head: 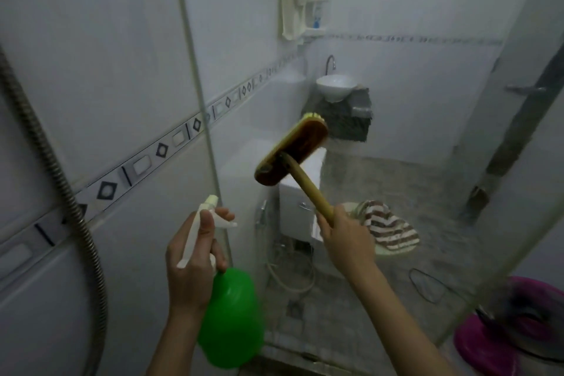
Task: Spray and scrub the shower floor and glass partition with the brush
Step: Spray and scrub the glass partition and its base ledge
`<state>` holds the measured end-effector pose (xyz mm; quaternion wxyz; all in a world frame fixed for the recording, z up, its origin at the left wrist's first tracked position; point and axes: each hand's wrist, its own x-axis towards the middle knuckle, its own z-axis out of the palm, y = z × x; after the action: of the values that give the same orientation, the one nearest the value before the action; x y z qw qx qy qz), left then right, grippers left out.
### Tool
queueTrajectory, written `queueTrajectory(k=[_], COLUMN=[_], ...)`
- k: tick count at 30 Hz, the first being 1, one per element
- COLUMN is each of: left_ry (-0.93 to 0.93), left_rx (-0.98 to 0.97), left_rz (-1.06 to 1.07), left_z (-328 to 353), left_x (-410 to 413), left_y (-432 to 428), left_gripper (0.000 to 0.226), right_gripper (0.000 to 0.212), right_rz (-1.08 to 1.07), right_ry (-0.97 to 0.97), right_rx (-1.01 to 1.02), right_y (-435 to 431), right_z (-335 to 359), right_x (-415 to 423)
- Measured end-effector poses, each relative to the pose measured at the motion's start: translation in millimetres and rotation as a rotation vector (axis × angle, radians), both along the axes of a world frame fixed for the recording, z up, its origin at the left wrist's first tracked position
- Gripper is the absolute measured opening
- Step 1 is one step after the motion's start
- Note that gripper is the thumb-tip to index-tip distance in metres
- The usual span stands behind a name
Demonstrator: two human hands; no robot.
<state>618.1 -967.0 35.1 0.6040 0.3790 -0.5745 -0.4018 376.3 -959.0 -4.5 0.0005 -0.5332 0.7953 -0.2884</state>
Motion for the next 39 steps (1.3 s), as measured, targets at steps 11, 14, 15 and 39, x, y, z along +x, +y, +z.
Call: queueTrajectory(k=[11, 14, 15, 39], left_ry=[-0.049, -0.044, -0.043, -0.076], left_rx=[0.005, 0.0, -0.003, -0.003], left_rz=[0.044, 0.029, 0.027, -0.13], left_z=[-11.3, -12.5, -12.7, 1.4], left_x=[14.1, 11.7, 10.7, -44.8], left_y=[9.6, 10.9, 11.3, 2.7], left_gripper=[0.031, 0.031, 0.032, 0.036], right_gripper=[0.043, 0.037, 0.034, 0.032], right_rz=[0.152, 0.055, 0.006, -0.051], right_ry=[0.112, 0.031, 0.003, -0.247], right_rx=[0.116, 0.123, 0.12, -0.321], right_y=[-62.8, -23.4, -2.7, 14.0], right_z=[20.4, -13.3, -27.9, 1.4], right_x=[58.7, 25.5, 15.0, -50.7])
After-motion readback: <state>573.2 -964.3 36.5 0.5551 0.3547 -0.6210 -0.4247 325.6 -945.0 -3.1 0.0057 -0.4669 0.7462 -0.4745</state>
